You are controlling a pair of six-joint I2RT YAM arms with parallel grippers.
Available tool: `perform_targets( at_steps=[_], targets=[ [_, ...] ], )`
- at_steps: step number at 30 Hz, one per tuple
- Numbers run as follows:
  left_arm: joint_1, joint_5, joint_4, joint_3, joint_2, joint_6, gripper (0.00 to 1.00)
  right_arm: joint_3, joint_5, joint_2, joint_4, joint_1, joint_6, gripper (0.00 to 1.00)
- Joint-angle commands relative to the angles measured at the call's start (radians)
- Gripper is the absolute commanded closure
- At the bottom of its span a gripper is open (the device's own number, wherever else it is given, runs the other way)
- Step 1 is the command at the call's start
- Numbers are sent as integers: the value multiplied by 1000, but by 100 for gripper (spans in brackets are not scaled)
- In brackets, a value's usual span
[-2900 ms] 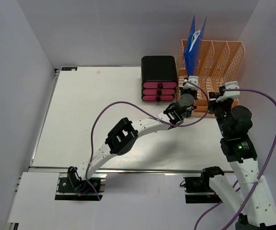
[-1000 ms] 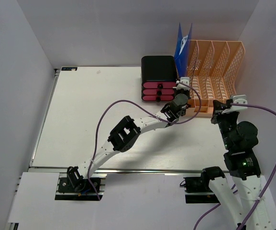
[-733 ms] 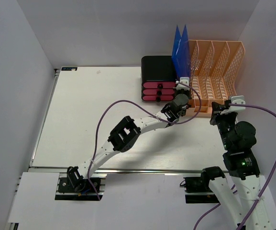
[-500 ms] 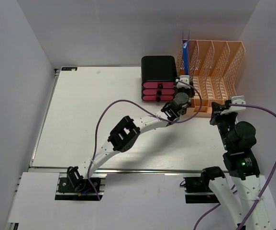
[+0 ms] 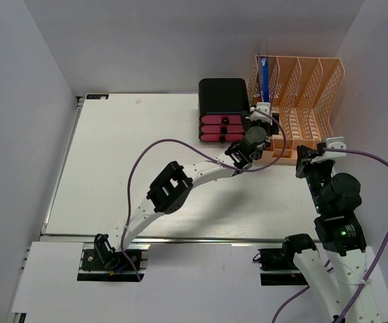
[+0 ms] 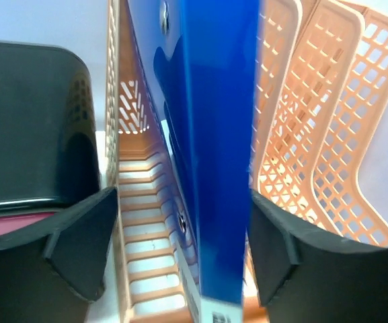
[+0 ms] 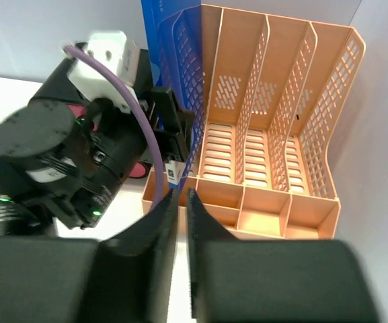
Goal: Organize the desk
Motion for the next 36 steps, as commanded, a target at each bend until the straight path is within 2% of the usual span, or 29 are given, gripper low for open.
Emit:
perform_targets(
  at_steps=[1, 2, 3, 5, 7, 10, 14, 19, 25, 26, 30, 36],
  targets=[
    [-22, -22, -36, -78, -215, 2, 13, 21, -7, -17, -8, 1, 9, 82],
    [-22, -33, -48, -135, -239, -14, 10, 24, -10, -17, -17, 1, 15, 71],
    [-22, -42, -71, -156, -282, -24, 5, 30, -19, -17, -20, 1, 15, 67],
    [-31, -66, -79, -222, -333, -22, 3, 36, -27, -17, -29, 1, 22, 61],
    [-31, -82, -62, -360, -429, -23, 2, 47, -36, -16, -37, 0, 24, 59],
    [-42, -119, -52, -549, -583, -54, 2, 58, -56, -6, -52, 0, 22, 48],
    [-72, -155, -176, -768, -800, -142, 2, 81, -85, 17, -80, 0, 9, 38],
    [-92, -136, -502, -954, -1090, -283, 2, 71, -183, 35, -81, 3, -16, 31],
    [-92, -97, -755, -1101, -1374, -319, 2, 94, -271, 109, -98, 0, -31, 28],
    [-92, -91, -774, -1115, -1449, -316, 2, 99, -289, 118, -95, 0, -34, 27],
    [-92, -21, -880, -1140, -1589, -264, 2, 140, -318, 193, -93, 3, -44, 23],
    [-92, -37, -944, -1203, -1752, -195, 2, 280, -341, 349, -158, 6, -89, 26]
  ],
)
